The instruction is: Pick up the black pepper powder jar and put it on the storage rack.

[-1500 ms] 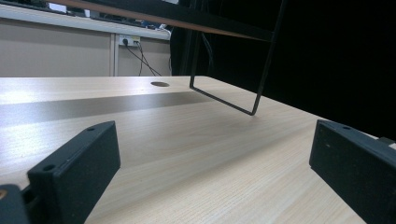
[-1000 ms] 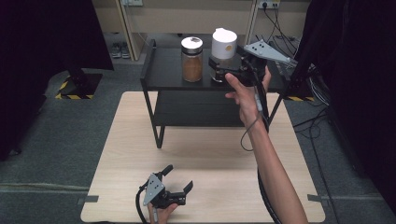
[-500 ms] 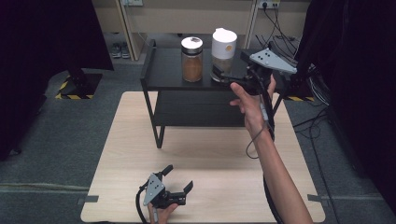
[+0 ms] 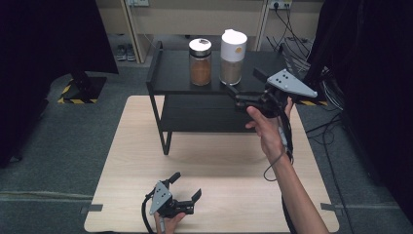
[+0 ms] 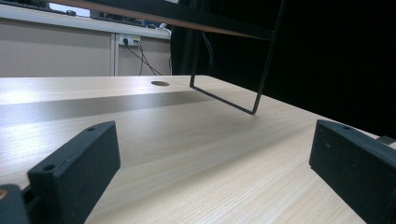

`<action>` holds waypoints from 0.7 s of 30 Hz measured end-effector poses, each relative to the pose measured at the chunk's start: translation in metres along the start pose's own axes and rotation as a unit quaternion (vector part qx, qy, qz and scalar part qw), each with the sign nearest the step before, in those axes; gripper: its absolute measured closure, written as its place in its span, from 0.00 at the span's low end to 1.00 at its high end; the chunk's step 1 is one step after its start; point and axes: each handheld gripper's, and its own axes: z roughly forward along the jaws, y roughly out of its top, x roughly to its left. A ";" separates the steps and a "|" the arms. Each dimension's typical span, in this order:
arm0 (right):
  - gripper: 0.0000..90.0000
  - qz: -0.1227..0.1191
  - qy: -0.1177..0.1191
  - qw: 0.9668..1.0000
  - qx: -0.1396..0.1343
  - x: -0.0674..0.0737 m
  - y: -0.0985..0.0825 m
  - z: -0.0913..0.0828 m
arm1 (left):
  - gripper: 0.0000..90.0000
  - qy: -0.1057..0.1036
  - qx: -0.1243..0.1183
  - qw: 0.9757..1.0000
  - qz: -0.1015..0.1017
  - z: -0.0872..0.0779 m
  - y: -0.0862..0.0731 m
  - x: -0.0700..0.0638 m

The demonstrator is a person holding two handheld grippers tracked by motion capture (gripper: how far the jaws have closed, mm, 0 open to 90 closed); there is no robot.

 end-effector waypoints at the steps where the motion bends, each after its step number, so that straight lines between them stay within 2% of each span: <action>1: 0.01 0.000 0.002 1.000 0.000 0.000 -0.002 -0.002 | 0.02 0.000 0.000 1.000 0.000 0.000 0.000 0.000; 8: 0.00 -0.009 0.010 1.000 0.002 0.004 -0.016 -0.015 | 0.01 0.000 0.000 1.000 0.000 0.000 0.000 0.000; 21: 0.00 -0.004 0.020 1.000 0.012 0.004 -0.042 -0.030 | 0.01 -0.001 0.000 1.000 0.000 0.000 0.000 0.000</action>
